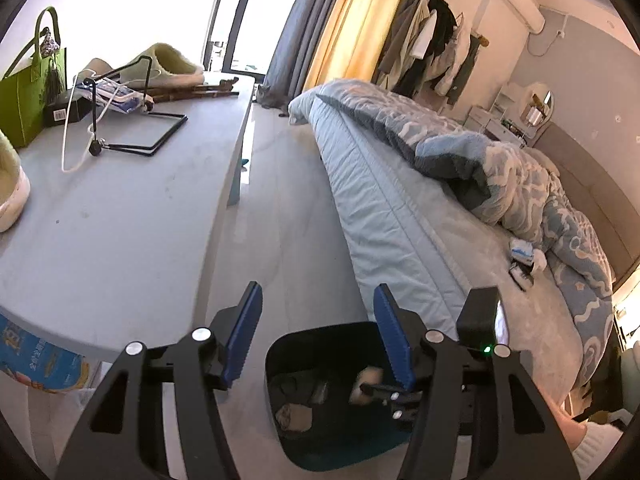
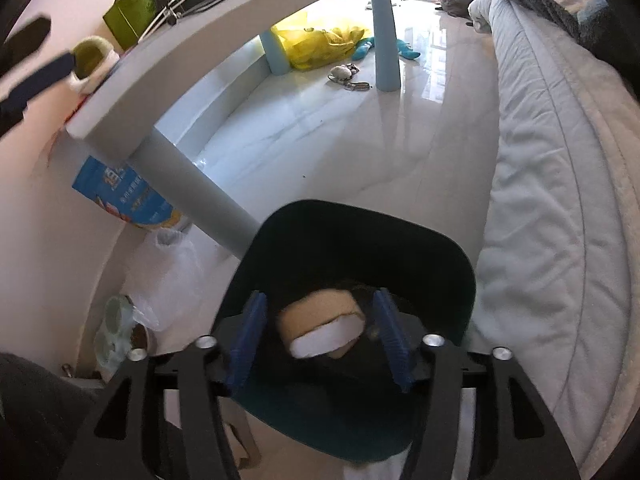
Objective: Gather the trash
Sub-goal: 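Lower the tape roll into the bin and open right tool, then move both open tools over the tissue pack and black Face bag on the bed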
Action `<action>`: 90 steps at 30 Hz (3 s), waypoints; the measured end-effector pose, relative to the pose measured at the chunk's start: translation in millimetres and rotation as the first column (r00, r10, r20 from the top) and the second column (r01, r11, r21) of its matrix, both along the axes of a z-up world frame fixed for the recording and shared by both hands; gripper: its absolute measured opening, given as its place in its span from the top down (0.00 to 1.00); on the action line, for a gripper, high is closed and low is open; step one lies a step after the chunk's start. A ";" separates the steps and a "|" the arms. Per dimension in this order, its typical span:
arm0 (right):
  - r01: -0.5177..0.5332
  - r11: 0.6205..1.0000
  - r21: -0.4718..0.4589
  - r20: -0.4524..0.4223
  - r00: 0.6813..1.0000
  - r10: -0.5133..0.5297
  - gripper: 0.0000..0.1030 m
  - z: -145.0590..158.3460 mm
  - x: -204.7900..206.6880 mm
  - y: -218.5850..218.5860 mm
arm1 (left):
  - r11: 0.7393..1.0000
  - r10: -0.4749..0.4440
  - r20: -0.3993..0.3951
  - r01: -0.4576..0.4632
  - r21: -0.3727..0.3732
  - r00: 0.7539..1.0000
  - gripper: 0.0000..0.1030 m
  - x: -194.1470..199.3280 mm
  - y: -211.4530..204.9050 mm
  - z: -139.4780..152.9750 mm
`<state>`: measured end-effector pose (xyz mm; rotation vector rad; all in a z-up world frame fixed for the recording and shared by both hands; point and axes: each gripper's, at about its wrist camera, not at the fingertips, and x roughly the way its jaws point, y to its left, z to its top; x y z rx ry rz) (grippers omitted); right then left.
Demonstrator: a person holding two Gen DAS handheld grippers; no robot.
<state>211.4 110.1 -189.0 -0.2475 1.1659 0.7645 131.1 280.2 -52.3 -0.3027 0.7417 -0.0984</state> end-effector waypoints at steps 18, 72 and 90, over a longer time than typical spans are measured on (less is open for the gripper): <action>0.006 0.998 0.060 0.034 0.999 -0.008 0.25 22.2 0.4 -36.7 | 1.000 0.000 0.087 0.001 -0.008 0.996 0.43 9.2 -27.6 28.1; 0.273 0.941 0.198 0.392 0.858 -0.331 0.08 129.6 64.8 -360.9 | 0.848 -0.520 0.036 0.511 0.139 0.854 0.15 100.1 -309.2 -10.5; 0.102 0.984 0.145 0.379 0.913 -0.150 0.05 113.5 110.2 -349.7 | 0.772 -0.632 -0.027 0.632 0.071 0.774 0.13 144.7 -344.2 -54.4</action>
